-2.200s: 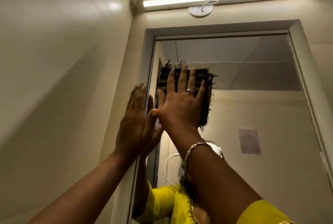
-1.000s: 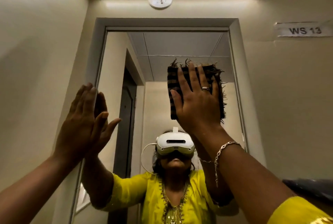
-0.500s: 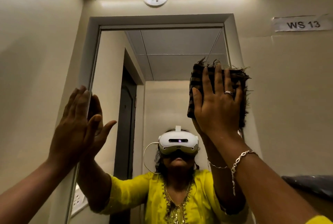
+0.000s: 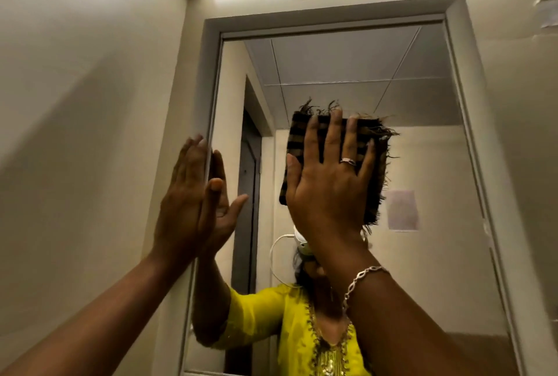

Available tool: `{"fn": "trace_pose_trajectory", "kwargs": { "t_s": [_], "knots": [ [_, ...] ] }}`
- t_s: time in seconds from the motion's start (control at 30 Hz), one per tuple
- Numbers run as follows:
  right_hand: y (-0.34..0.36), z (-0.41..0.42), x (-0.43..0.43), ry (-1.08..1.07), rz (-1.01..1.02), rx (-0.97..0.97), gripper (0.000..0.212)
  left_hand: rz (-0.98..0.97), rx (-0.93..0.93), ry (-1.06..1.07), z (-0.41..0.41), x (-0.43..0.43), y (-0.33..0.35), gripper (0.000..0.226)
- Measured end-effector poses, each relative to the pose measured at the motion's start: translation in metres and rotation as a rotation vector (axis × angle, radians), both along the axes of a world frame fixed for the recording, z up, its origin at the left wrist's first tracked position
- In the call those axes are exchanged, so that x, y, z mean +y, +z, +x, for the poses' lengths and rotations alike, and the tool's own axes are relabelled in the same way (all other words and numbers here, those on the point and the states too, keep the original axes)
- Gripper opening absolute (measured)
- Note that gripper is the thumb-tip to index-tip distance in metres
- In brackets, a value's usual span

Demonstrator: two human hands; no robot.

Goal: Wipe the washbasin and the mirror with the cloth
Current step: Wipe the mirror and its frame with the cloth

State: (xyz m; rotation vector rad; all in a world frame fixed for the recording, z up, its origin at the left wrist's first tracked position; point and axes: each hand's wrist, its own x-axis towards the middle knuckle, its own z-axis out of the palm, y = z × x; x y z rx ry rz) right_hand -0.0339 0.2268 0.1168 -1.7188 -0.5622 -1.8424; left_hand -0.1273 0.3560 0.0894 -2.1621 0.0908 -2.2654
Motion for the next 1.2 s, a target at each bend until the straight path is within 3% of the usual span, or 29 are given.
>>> {"fn": "trace_pose_trajectory", "kwargs": {
  "t_s": [0.1, 0.33, 0.63, 0.8, 1.03, 1.2],
  "knots": [
    [0.0, -0.018, 0.029, 0.024, -0.076, -0.011, 0.06, 0.001, -0.003, -0.068, -0.003, 0.0, -0.001, 0.112],
    [0.005, -0.047, 0.066, 0.064, -0.239, 0.006, 0.061, 0.014, -0.04, -0.172, 0.005, 0.022, 0.0, 0.079],
    [0.004, -0.051, 0.067, 0.079, -0.46, -0.006, 0.062, 0.034, -0.035, -0.14, 0.007, 0.025, 0.0, 0.083],
    [-0.012, -0.04, 0.054, 0.084, -0.318, -0.067, 0.059, 0.049, -0.022, -0.052, 0.008, 0.026, 0.0, 0.081],
    [-0.029, -0.012, 0.011, 0.073, -0.334, -0.096, 0.058, 0.071, 0.009, 0.105, 0.001, 0.009, -0.003, 0.096],
    [-0.034, 0.006, -0.023, 0.052, -0.308, -0.095, 0.058, 0.059, 0.021, 0.245, 0.007, 0.023, -0.011, 0.085]
  ]
}}
